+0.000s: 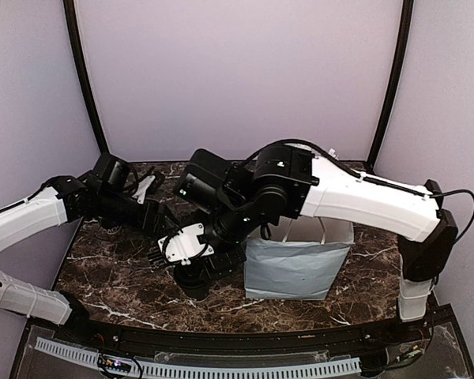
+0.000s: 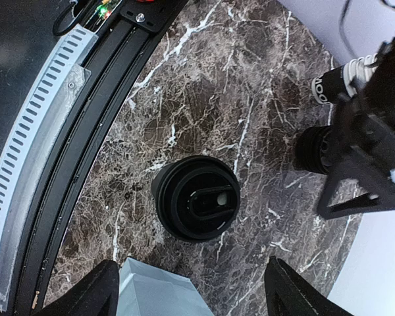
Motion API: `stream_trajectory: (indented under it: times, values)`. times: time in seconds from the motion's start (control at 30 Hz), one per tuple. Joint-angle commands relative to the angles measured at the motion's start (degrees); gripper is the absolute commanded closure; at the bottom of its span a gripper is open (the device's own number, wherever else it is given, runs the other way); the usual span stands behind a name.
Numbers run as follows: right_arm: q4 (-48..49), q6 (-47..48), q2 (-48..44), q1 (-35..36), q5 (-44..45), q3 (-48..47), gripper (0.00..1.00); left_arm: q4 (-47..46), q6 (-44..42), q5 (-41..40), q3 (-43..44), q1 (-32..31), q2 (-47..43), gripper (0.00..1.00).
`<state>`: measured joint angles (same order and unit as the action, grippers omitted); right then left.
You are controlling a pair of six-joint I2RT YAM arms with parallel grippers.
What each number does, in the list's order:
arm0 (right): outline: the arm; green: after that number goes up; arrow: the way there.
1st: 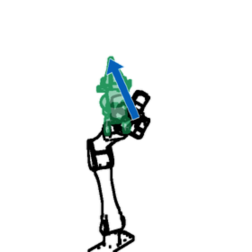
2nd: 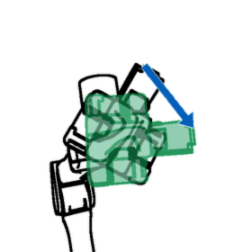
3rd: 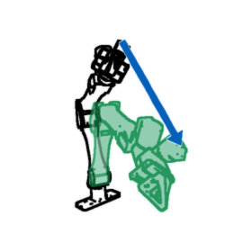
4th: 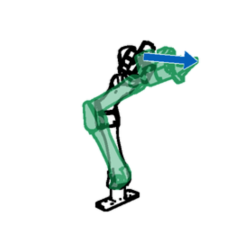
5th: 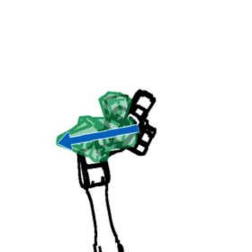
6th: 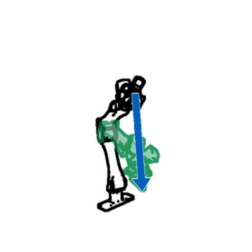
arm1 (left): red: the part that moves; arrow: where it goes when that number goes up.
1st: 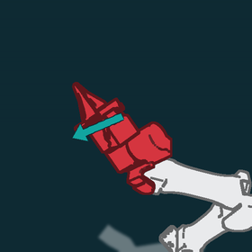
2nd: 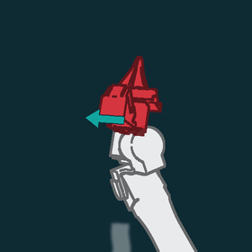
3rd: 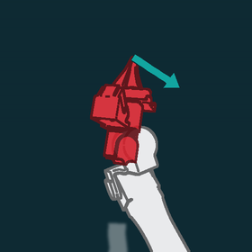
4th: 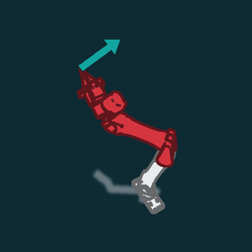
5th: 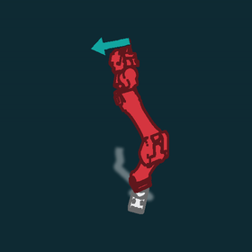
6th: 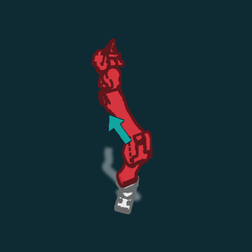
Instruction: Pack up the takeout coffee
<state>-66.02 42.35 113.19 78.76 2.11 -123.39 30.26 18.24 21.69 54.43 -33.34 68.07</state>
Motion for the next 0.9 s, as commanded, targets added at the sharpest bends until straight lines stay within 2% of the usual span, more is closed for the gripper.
stream_trajectory:
  times: [0.0, 0.3, 0.63, 0.87]
  values:
    - [0.7, -2.0, 5.0, 0.2, -2.6, -1.2, 0.22, 2.6, 0.6, -10.0, -1.2, 6.6, -4.6, 0.11]
    - [0.2, -6.4, 14.0, -4.8, -6.5, -7.8, 0.15, 0.3, 2.3, -10.8, -6.0, 7.9, -8.0, 0.12]
    - [0.3, -7.6, 16.9, -7.6, -9.0, -9.3, 0.11, -0.3, 2.3, -9.9, -7.8, 7.9, -10.5, 0.12]
    - [-2.7, -7.7, 18.3, -8.4, -15.0, -10.3, 0.07, -1.1, 2.1, -8.7, -8.6, 7.9, -10.3, 0.12]
